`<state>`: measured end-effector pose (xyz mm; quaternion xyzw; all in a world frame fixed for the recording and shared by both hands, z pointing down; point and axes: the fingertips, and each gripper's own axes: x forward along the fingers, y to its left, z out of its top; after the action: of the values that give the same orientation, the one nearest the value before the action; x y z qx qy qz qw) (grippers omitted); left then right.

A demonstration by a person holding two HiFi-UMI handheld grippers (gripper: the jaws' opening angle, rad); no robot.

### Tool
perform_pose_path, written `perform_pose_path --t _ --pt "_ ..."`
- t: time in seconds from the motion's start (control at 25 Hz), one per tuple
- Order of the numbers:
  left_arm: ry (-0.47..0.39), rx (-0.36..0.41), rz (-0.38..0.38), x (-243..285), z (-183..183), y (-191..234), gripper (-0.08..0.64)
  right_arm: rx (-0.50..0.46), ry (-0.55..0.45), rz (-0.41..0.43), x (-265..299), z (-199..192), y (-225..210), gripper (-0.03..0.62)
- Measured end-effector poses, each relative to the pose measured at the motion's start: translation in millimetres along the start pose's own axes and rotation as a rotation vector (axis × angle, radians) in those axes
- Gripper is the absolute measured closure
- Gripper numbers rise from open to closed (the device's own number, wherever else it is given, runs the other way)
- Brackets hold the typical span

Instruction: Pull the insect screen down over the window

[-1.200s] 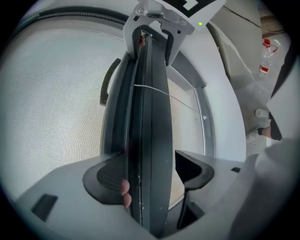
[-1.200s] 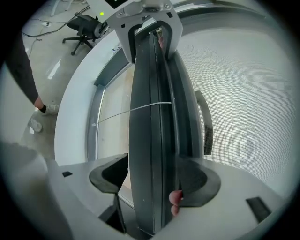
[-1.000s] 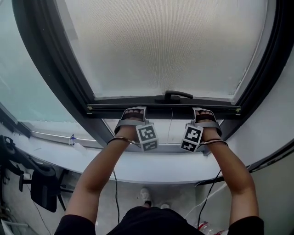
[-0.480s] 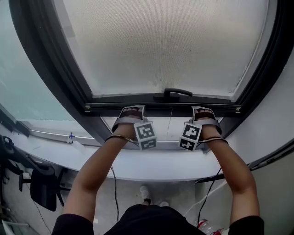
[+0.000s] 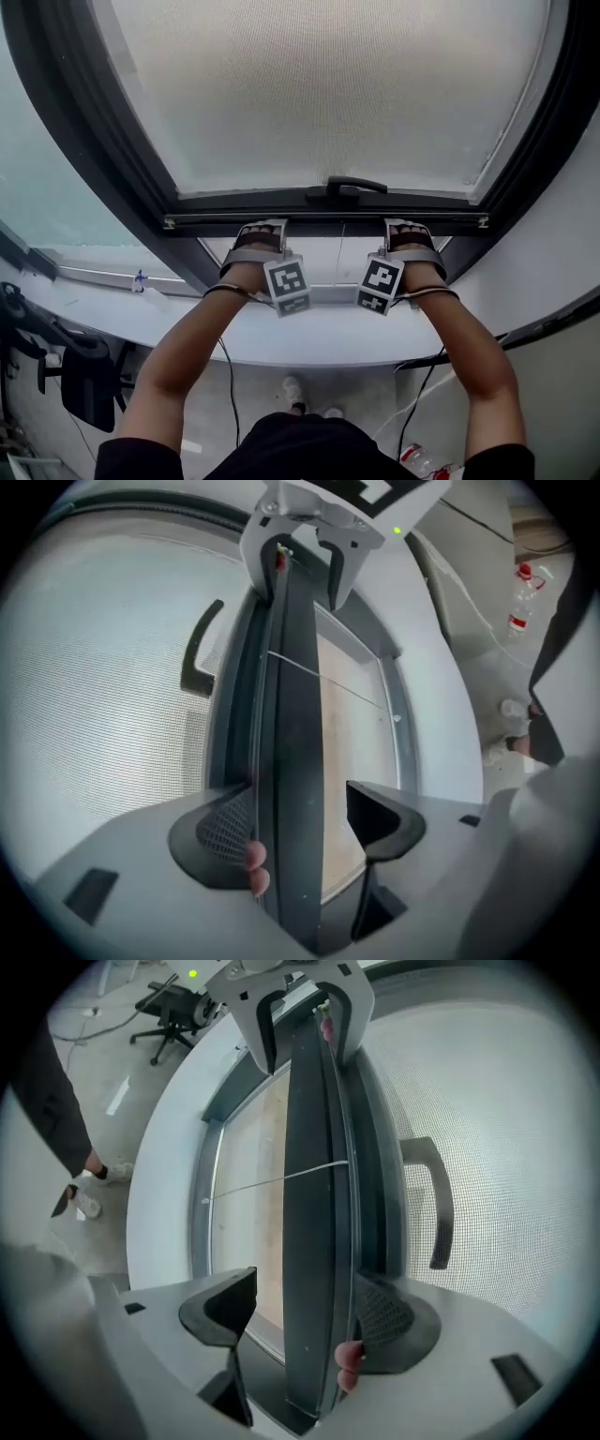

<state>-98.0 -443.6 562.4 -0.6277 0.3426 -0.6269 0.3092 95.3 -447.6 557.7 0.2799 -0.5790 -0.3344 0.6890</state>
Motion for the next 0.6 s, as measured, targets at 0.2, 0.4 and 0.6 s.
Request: perform_pose_path --t 0.2,0.4,0.6 --pt "0.004 -0.027 -0.007 4.9 0.9 3.2 0.256 0.007 -0.008 -0.011 4.4 1.2 -6.1 0.275" --pt "0.046 0.005 0.009 8.2 -1.8 7.8 0.256 0.047 -0.050 -0.055 13.5 8.5 -12.8 0.275" --pt "0.024 -0.008 0.005 6.9 -2.0 11.8 0.291 0.073 -0.086 -0.033 11.5 8.9 -18.5 0.304"
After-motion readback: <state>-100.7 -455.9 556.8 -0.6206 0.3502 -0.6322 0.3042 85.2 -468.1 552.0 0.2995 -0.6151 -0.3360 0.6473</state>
